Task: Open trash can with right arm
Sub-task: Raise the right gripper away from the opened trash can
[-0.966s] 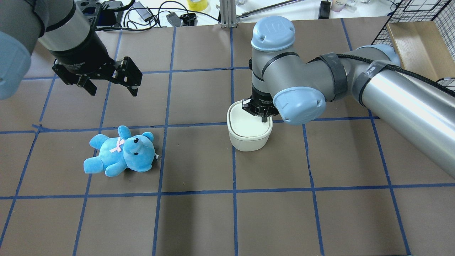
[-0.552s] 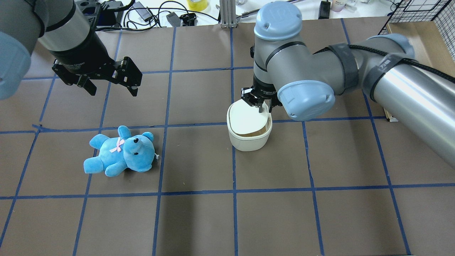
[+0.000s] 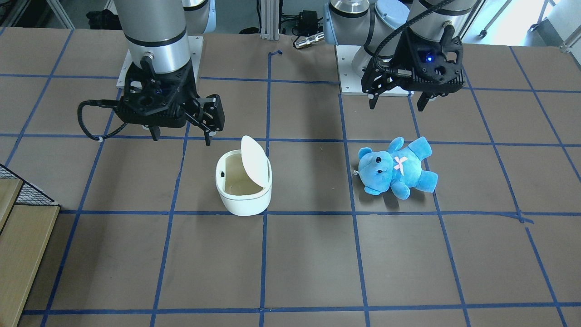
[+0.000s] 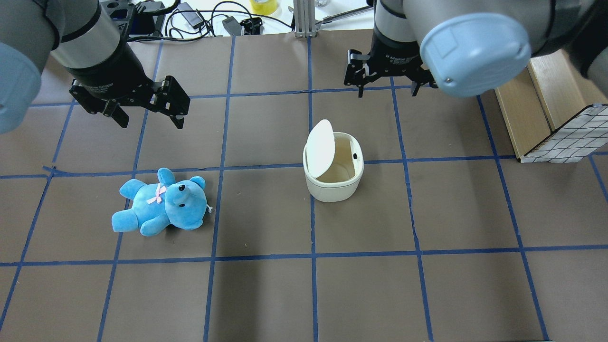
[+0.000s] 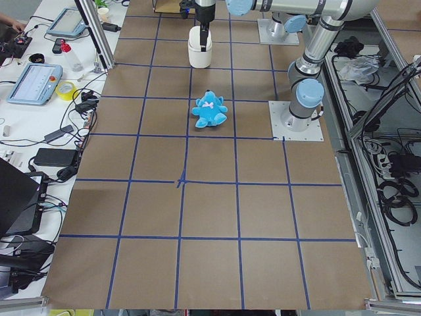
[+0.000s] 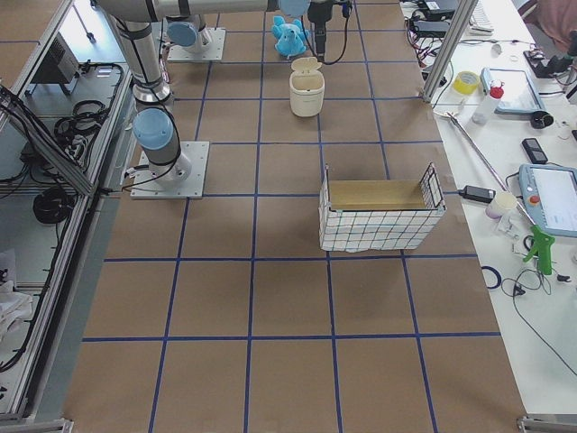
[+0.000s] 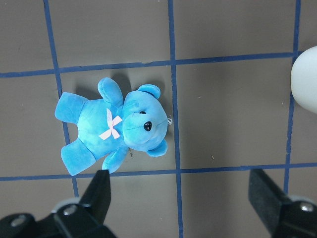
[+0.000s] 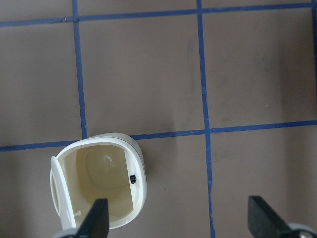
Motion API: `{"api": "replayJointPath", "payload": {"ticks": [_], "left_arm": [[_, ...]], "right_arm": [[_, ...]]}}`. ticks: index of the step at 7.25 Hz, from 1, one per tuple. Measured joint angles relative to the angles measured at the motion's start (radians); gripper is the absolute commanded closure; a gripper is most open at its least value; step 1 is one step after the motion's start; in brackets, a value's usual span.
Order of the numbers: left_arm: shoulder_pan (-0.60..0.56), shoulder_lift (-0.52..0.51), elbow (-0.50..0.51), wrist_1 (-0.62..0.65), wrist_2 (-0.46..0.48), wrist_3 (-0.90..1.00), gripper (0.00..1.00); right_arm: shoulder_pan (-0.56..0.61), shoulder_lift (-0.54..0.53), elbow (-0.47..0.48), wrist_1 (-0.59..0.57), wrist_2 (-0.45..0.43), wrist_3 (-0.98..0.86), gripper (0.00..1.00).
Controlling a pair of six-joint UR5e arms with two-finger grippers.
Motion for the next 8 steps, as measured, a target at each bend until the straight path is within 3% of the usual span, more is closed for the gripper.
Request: {"api": "replayJointPath", "payload": {"ticks": [2,8], "left_arm": [[0.000,0.000,0.000,0.000,0.000,0.000,0.00],[0.000,0.000,0.000,0.000,0.000,0.000,0.00]], "right_arm": [[-0.036,-0.003,-0.042,0.031,0.001,-0.058,0.00],[-0.143,-0.028,-0.044,0.069,0.051,-0.201,0.00]]}}
